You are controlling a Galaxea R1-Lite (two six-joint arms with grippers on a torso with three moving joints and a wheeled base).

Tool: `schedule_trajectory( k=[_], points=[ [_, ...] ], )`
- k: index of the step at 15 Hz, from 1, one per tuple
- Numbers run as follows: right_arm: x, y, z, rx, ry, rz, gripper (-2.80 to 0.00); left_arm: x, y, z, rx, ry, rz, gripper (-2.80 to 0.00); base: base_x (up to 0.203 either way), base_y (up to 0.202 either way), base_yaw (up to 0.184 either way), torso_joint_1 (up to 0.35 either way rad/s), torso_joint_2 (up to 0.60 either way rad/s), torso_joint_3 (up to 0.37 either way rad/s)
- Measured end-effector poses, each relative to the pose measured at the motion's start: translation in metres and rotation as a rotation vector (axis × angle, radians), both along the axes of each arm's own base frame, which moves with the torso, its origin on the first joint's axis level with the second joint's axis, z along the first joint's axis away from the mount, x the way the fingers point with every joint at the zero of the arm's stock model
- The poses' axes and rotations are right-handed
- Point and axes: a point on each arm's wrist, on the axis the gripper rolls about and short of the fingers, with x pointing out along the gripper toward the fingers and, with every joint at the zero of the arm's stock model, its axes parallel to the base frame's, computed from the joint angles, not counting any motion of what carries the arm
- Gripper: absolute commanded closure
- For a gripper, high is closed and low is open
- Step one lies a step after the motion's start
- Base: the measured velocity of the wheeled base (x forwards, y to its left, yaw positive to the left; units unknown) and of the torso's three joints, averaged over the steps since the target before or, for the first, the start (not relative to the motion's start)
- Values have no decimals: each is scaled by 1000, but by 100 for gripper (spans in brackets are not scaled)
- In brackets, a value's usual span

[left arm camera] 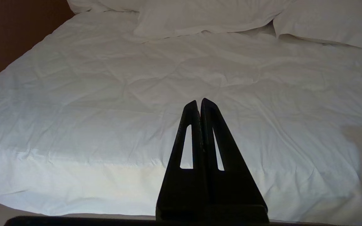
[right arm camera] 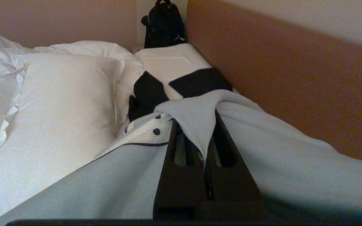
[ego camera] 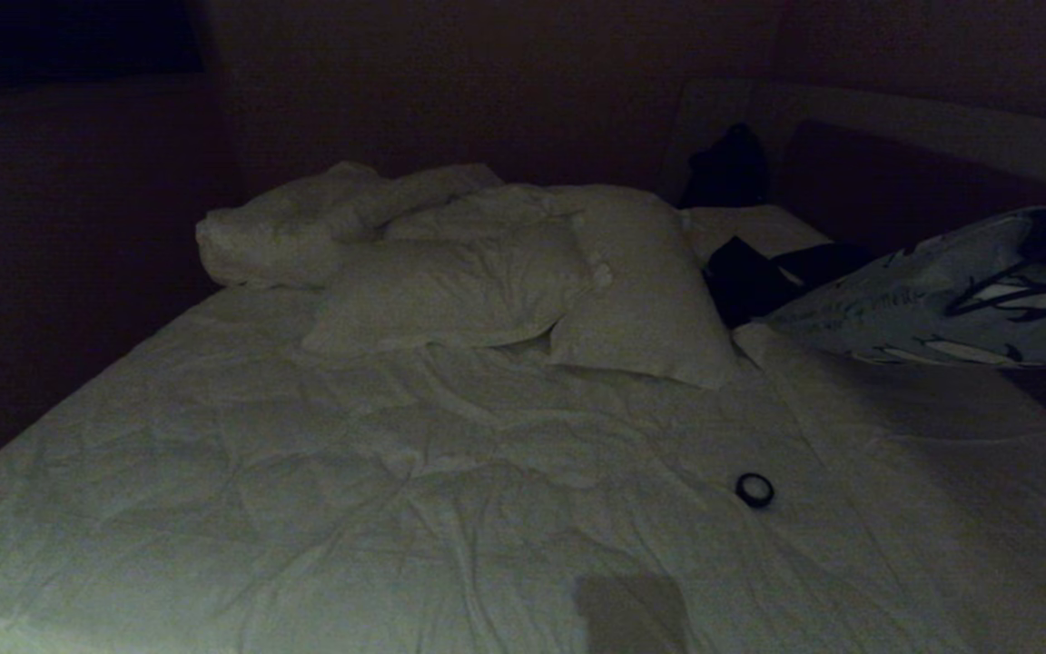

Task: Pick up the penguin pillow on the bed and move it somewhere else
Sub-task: Place the pillow at the bedside

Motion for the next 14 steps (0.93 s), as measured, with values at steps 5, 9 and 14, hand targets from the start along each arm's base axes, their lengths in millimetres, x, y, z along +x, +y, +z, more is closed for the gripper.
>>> schedule_trajectory(
  k=[5, 9, 14],
  points=[
    [17, -18, -17, 37, 26, -12, 0, 0, 0, 0, 0, 0, 0, 0, 0, 0, 0, 0, 0, 0],
    [23, -30, -22, 94, 47, -29, 0, 0, 0, 0, 0, 0, 0, 0, 0, 0, 0, 0, 0, 0],
    [25, -41, -21, 120, 49, -49, 0, 0, 0, 0, 0, 0, 0, 0, 0, 0, 0, 0, 0, 0]
  ],
)
